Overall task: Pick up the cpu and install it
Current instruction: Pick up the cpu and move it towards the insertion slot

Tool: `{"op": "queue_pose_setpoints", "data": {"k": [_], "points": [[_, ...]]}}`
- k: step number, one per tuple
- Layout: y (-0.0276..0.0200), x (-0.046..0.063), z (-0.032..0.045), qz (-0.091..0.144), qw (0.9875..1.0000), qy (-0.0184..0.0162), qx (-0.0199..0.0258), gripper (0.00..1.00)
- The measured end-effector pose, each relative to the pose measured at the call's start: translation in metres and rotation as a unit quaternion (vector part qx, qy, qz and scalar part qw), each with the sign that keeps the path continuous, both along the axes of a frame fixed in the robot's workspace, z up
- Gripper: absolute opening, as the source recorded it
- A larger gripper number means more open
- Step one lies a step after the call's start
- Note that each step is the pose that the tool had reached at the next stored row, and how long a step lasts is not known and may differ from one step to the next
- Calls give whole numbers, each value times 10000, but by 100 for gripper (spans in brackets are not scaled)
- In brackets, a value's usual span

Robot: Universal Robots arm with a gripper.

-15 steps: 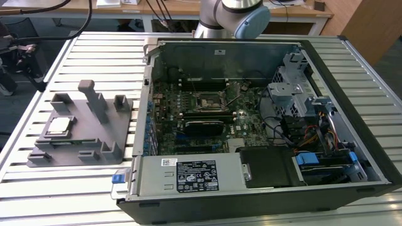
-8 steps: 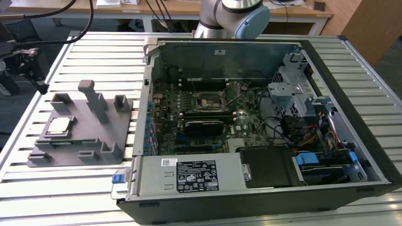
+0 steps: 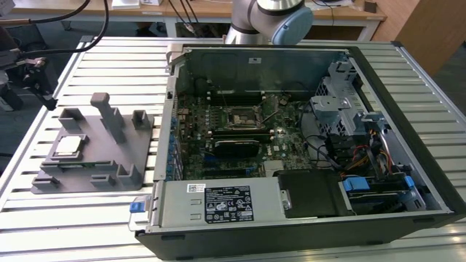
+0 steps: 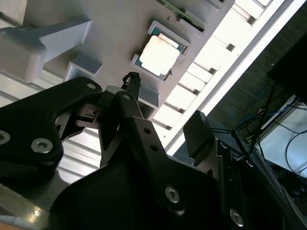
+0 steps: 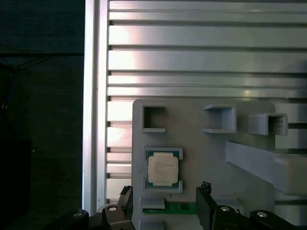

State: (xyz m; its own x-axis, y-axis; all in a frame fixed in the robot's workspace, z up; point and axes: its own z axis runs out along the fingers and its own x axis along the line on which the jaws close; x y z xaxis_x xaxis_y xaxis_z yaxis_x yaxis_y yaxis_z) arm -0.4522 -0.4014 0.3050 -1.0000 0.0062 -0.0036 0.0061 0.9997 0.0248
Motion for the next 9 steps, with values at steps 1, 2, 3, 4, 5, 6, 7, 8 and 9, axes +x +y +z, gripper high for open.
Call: {"op": "queue_pose_setpoints", "data": {"k": [1,2,3,4,5,6,7,8,9], "points": [[0,0,-2,0,10000,0,0,63],[0,0,-5,0,10000,0,0,63],[-1,1,-10,0,10000,-1,1,63],[-1,1,-15,0,10000,-2,1,63],[-1,0,-20,0,10000,-1,0,63],[-1,0,-24,0,10000,-1,0,63],[-2,0,-29,0,10000,-1,0,63],[-2,0,-33,0,10000,0,0,63],[-2,1,-36,0,10000,0,0,63]]}}
